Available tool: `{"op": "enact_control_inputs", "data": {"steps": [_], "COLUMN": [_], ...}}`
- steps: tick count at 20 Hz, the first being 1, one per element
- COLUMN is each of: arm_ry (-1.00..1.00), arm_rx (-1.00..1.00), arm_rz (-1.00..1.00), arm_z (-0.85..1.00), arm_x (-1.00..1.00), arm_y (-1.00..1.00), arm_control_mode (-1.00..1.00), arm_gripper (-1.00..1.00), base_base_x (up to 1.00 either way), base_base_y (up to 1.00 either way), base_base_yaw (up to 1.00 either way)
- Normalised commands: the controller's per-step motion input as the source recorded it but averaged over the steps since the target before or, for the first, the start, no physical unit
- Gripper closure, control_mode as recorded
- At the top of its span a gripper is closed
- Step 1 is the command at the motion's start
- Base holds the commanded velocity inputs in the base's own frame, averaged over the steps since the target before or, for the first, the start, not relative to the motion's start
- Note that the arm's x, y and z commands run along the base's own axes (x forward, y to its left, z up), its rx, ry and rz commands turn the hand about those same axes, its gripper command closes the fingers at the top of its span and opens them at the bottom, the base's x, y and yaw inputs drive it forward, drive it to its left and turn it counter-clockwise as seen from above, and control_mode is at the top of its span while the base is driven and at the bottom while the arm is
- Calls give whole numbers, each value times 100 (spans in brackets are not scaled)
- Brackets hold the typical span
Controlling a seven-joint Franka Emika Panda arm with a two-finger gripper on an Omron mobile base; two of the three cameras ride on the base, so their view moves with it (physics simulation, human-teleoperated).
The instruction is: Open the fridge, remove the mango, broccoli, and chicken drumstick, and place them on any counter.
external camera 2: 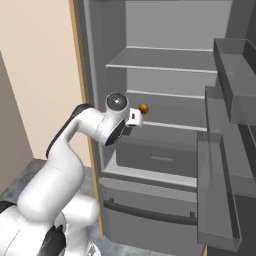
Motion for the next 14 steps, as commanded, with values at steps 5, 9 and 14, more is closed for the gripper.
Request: {"op": "enact_control_inputs", "data": {"steps": [5, 9, 14], "arm_ry": [0, 1, 1], "arm_rx": [-8, 0, 0], "arm_rz": [1, 0, 0], "arm_z": [0, 12, 1], "arm_x": [94, 86, 67], "arm_y": [3, -2, -12], "arm_control_mode": [-100, -100, -100], "arm_gripper": [-100, -100, -100], "base_base_x": [0, 0, 0], "base_base_y": [0, 0, 0], "base_base_yaw": [0, 0, 0]}}
